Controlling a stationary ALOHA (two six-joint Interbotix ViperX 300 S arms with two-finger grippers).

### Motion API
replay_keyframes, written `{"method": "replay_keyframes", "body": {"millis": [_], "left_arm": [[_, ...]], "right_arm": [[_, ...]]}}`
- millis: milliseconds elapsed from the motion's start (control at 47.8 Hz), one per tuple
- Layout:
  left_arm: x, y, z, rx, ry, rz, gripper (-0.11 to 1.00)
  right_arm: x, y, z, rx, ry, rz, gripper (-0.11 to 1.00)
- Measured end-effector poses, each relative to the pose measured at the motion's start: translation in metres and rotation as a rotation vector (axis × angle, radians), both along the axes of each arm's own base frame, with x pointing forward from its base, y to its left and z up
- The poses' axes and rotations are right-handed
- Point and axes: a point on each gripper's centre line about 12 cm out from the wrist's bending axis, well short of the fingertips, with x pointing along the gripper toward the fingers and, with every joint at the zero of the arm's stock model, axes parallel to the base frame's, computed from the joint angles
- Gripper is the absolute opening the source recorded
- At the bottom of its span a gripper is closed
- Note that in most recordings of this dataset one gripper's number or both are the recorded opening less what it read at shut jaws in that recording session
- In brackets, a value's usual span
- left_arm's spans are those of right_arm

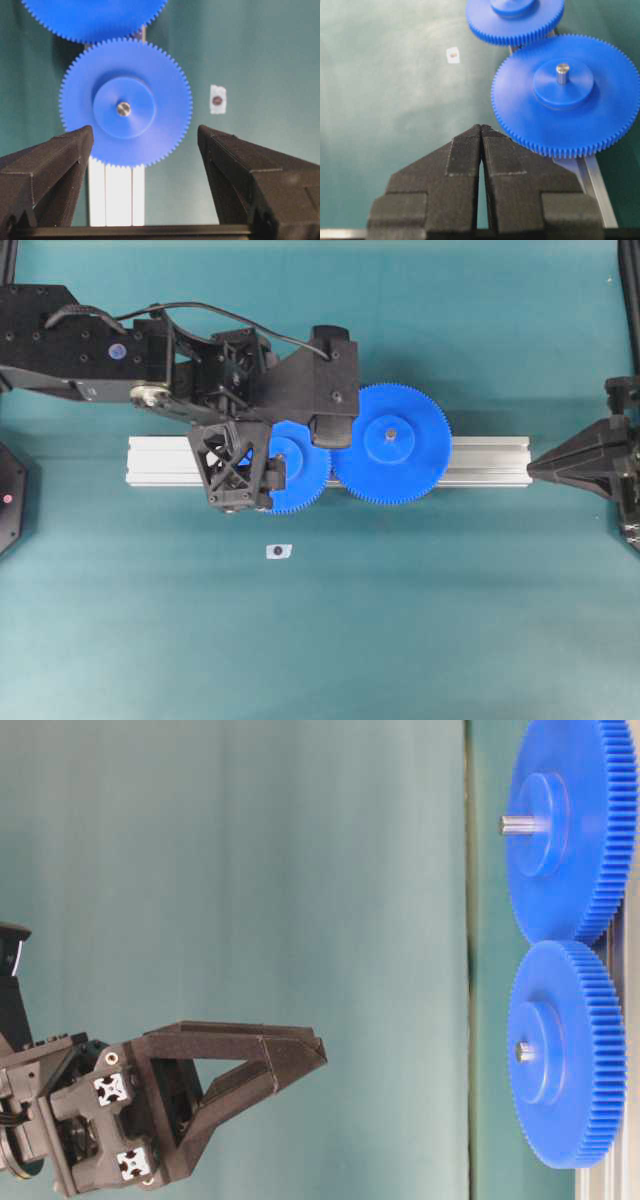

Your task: Insert the small gear onto the shaft.

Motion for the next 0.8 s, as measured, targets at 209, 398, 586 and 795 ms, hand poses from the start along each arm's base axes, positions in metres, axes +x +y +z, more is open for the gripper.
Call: {"method": "replay_keyframes", "body": {"millis": [209,398,586,795], "left_arm": [[0.0015,0.0001,-0.0025,0.0,0.006,0.0,0.8],[0.0018,-0.0006,-0.0032,0.0,0.008,-0.002,0.8],[0.0018,-0.0006,-0.0032,0.0,0.008,-0.002,0.8],[0.0018,-0.0006,-0.0032,0.0,0.008,-0.002,0.8]], "right_arm": [[-0.0012,0.0,0.0003,0.0,-0.006,0.0,0.06],[-0.0015,0.0,0.0,0.0,-0.006,0.0,0.06],[-0.0015,0.0,0.0,0.0,-0.006,0.0,0.06],[-0.0018,0.0,-0.0013,0.0,-0.003,0.0,0.06]]}}
